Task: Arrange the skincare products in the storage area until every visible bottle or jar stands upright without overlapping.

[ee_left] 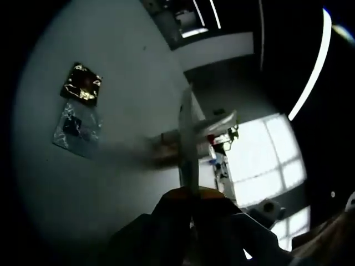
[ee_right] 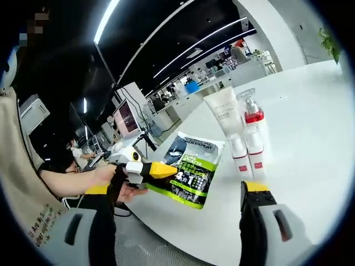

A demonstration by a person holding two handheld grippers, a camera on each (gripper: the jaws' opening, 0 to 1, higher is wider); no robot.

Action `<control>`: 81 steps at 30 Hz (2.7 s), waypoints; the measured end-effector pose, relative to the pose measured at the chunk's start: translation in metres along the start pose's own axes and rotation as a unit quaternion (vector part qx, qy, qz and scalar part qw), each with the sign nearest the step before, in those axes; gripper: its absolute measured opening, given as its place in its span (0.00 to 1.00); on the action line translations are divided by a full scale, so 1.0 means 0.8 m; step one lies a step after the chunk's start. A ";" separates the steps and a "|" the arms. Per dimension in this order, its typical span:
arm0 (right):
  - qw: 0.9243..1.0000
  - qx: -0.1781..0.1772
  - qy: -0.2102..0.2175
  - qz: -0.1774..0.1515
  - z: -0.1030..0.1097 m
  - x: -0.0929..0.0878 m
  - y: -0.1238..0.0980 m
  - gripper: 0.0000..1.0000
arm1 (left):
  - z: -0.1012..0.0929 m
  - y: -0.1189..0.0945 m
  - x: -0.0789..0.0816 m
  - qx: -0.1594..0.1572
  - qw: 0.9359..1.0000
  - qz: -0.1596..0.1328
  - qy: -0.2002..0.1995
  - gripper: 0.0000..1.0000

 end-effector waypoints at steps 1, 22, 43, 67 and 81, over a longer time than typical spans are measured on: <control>1.000 -0.002 -0.003 0.003 -0.002 0.000 -0.001 0.97 | 0.003 0.002 0.000 0.004 1.000 0.001 -0.001 0.00; 1.000 -0.023 0.000 0.014 -0.015 -0.003 -0.007 1.00 | 0.043 0.024 0.013 0.054 0.998 0.002 -0.006 0.00; 0.999 -0.027 0.020 0.016 -0.016 -0.007 -0.005 1.00 | 0.077 0.025 0.018 0.146 0.987 0.002 0.067 0.01; 0.999 -0.026 0.022 0.015 -0.016 -0.008 -0.005 1.00 | 0.071 0.007 0.028 0.267 0.913 0.027 0.307 0.19; 0.999 -0.027 0.021 0.011 -0.017 -0.007 -0.006 1.00 | 0.054 0.008 0.040 0.291 0.828 0.052 0.476 0.36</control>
Point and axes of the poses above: the point that each gripper's makers call its tool centre point, and the gripper's own axes: y roughly forward along the fingers, z roughly to its left, x roughly out of its top, the point moved 5 cm from there along -y, roughly backward along the fingers, and after that the axes turned 14 degrees about -y, right-handed, at the moved point
